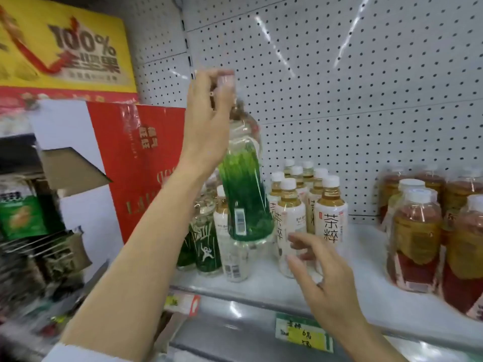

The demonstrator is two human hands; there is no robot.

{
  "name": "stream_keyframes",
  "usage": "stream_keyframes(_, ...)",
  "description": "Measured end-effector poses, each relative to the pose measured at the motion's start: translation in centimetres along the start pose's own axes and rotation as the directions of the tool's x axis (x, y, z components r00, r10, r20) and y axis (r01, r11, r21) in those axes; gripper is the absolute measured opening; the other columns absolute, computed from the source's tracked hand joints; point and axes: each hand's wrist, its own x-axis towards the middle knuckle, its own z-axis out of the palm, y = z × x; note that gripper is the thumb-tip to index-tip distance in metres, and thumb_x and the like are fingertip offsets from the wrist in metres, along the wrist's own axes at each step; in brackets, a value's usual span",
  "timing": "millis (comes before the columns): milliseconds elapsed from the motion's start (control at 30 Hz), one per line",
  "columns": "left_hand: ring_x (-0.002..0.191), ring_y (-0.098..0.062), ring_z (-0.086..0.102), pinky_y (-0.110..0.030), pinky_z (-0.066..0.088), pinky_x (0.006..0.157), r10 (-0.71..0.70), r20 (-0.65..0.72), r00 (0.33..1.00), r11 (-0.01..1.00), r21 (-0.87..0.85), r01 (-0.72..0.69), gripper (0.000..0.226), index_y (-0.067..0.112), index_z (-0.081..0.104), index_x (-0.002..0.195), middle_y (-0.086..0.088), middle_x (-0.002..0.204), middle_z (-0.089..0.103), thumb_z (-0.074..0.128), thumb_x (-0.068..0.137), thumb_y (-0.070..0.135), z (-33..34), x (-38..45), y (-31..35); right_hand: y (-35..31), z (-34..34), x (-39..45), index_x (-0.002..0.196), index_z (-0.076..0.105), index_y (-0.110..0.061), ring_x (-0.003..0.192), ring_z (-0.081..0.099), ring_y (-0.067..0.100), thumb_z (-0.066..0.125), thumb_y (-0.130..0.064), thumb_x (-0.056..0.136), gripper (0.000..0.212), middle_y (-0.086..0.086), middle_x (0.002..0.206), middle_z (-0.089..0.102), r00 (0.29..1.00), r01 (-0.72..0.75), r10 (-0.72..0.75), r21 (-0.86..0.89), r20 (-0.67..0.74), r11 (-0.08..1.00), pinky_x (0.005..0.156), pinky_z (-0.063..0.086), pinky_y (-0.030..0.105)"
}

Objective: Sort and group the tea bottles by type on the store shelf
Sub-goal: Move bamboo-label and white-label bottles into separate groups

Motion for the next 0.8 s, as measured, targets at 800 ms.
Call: stream_keyframes(800,0.136,-0.01,0.043,-0.046,0.04,0.114,-0.455,-0.252,0.854,0.89,-0.151,0.43,0.098,0.039,0.016,0.153,0.005,0.152,0.037,0.077,0.083,0.009,-6.0,-17.6,-12.1,0.7,11.0,3.0,0.152,0.013,-0.03,0.143,0.024,0.011,0.072,-0.045,0.083,0.092,-0.014,0.156,0.018,0.932,-0.263,0.275,-0.079,0.237,0.961,0.118,0.025,0.035)
